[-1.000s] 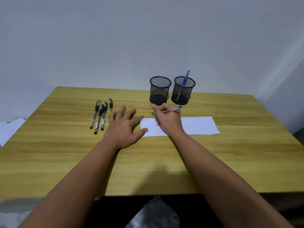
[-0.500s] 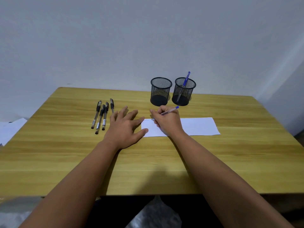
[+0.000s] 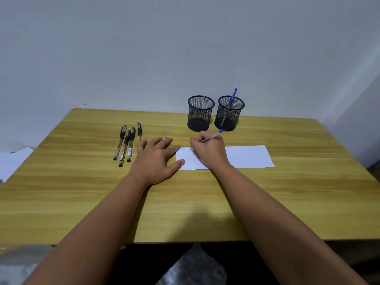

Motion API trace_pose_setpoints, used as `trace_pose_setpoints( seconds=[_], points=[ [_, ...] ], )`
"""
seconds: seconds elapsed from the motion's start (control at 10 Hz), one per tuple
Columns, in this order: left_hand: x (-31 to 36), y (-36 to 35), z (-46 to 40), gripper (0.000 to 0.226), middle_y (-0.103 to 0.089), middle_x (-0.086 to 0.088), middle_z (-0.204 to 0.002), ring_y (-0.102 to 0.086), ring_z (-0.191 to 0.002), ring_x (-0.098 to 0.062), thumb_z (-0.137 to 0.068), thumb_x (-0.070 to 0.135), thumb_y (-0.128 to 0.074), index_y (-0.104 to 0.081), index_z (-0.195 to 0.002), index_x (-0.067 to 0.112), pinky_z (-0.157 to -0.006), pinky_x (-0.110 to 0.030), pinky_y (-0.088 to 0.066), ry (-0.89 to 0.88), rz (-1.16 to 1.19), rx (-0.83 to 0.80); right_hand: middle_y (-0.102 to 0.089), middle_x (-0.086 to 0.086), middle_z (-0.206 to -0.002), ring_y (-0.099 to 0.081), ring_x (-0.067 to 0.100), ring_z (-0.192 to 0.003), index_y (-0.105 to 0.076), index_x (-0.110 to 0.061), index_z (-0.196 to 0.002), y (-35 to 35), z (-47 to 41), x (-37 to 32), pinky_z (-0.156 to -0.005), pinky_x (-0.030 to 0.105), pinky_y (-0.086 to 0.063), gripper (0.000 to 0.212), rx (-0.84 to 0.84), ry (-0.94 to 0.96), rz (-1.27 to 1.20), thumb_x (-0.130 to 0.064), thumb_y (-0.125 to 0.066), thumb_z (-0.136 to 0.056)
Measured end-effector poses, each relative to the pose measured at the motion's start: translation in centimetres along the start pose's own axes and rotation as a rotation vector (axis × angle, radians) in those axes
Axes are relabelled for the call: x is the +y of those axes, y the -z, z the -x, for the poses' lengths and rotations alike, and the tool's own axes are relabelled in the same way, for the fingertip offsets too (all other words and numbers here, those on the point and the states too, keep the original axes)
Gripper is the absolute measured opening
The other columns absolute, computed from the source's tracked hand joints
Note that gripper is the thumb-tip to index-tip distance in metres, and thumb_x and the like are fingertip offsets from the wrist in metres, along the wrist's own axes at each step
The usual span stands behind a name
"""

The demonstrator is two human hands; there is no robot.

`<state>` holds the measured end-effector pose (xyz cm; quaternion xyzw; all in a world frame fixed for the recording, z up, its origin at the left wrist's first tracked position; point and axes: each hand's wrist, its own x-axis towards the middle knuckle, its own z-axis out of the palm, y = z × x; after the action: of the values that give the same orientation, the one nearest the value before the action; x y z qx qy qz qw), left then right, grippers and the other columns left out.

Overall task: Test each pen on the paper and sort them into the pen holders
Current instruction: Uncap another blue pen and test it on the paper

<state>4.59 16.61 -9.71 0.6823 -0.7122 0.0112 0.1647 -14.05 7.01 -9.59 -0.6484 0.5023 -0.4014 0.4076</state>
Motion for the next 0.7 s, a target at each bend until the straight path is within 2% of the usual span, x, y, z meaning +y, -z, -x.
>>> trace_pose_setpoints(
  seconds=[0.2, 0.3, 0.4, 0.5, 0.7],
  points=[
    [0.08, 0.10, 0.04, 0.066, -0.040, 0.009, -0.160, -0.028, -0.150, -0.020, -0.088, 0.078, -0.033, -0.050, -0.143, 0.047, -0.120, -0.057, -0.012, -0.001, -0.004, -0.002, -0.068, 0.009, -0.059, -0.070, 0.036, -0.060, -0.063, -0.010, -0.069, -0.10, 0.16, -0.12, -0.058, 0.043, -0.057, 0.036, -0.020, 0.012, -0.006, -0.032, -0.077, -0.094],
    [0.10, 0.13, -0.01, 0.066, -0.039, 0.009, -0.160, -0.028, -0.150, -0.019, -0.088, 0.079, -0.032, -0.050, -0.143, 0.047, -0.120, -0.057, -0.012, 0.001, -0.006, -0.005, -0.065, 0.012, -0.056, -0.062, 0.026, -0.050, -0.060, -0.002, -0.071, 0.04, 0.10, -0.20, -0.055, 0.038, -0.053, 0.038, -0.002, 0.011, -0.045, -0.027, -0.074, -0.096],
    [0.12, 0.15, -0.01, 0.067, -0.039, 0.008, -0.160, -0.028, -0.150, -0.020, -0.088, 0.079, -0.031, -0.050, -0.144, 0.047, -0.120, -0.058, -0.012, 0.000, -0.009, -0.008, -0.063, 0.011, -0.054, -0.062, 0.018, -0.048, -0.059, -0.003, -0.068, 0.09, 0.20, -0.25, -0.053, 0.035, -0.052, 0.039, 0.004, 0.035, -0.025, -0.025, -0.073, -0.097],
    [0.15, 0.15, 0.01, 0.068, -0.039, 0.009, -0.160, -0.027, -0.150, -0.020, -0.088, 0.080, -0.030, -0.050, -0.144, 0.046, -0.120, -0.058, -0.012, -0.001, -0.012, -0.008, -0.064, 0.022, -0.058, -0.063, 0.022, -0.048, -0.059, 0.002, -0.069, 0.19, 0.21, -0.23, -0.052, 0.036, -0.054, 0.038, 0.043, 0.039, -0.050, -0.020, -0.072, -0.097],
    [0.05, 0.09, 0.02, 0.067, -0.040, 0.008, -0.160, -0.028, -0.150, -0.020, -0.088, 0.079, -0.031, -0.050, -0.144, 0.046, -0.120, -0.058, -0.012, -0.001, -0.006, -0.001, -0.065, 0.021, -0.059, -0.064, 0.022, -0.049, -0.059, -0.004, -0.065, 0.07, 0.05, -0.08, -0.051, 0.033, -0.053, 0.039, 0.048, 0.049, -0.044, -0.020, -0.073, -0.097]
  ],
)
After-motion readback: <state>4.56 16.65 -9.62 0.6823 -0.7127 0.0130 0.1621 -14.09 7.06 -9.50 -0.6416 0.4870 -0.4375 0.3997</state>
